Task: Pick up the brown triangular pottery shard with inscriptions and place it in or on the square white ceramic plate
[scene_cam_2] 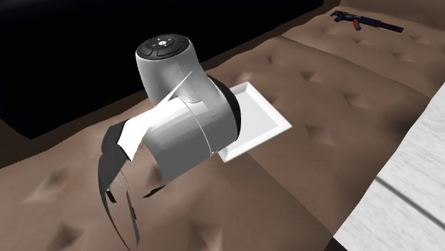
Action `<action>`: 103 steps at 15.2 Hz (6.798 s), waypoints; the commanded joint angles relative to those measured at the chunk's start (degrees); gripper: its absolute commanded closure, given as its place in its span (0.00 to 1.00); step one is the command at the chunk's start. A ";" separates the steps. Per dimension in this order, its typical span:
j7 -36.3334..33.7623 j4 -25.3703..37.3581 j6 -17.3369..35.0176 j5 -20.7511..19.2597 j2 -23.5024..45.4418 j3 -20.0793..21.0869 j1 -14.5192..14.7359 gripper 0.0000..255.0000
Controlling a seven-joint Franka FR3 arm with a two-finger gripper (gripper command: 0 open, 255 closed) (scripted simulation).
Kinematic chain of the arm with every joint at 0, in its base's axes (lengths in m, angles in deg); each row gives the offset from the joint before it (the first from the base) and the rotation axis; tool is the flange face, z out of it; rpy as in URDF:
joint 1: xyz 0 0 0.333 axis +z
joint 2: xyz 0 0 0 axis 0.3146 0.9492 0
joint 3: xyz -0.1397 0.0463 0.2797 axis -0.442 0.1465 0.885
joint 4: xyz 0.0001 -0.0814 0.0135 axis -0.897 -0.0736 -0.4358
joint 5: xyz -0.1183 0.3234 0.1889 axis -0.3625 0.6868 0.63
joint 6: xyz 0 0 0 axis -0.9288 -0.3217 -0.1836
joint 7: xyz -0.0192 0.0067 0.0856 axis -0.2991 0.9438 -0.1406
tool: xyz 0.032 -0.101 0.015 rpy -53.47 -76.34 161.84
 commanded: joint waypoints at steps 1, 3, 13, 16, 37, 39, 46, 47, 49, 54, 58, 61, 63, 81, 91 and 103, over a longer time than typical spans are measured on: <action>0.17 -0.26 1.49 0.13 1.10 0.00 -0.15 0.00; 0.28 -0.22 2.71 0.29 2.36 0.06 -0.25 0.00; 0.31 -0.19 3.04 0.34 2.72 0.08 -0.28 1.00; 0.33 -0.16 3.02 0.34 2.74 0.08 -0.29 1.00; 0.01 2.77 -7.78 -0.56 -5.17 -0.26 0.07 1.00; -0.01 3.37 -9.18 -0.64 -5.98 -0.28 0.10 1.00; 7.43 5.63 -11.14 0.92 -5.81 -2.75 -3.94 1.00; 8.91 6.17 -11.34 1.28 -5.49 -3.21 -4.76 1.00; 11.88 7.44 -11.81 2.04 -4.69 -4.12 -6.42 1.00; 19.16 11.82 -13.44 4.13 -1.84 -6.13 -10.69 1.00; 22.93 14.48 -13.93 5.43 0.46 -6.95 -13.09 1.00; 23.17 13.49 -11.93 5.80 1.50 -6.82 -13.18 1.00; 23.35 12.90 -10.62 6.06 2.24 -6.72 -13.25 1.00; 48.33 21.44 -1.04 26.35 12.83 5.91 -24.28 0.00; 54.37 27.41 1.50 31.05 19.89 10.09 -26.24 0.00; 54.38 27.55 1.41 31.03 19.95 10.07 -26.28 1.00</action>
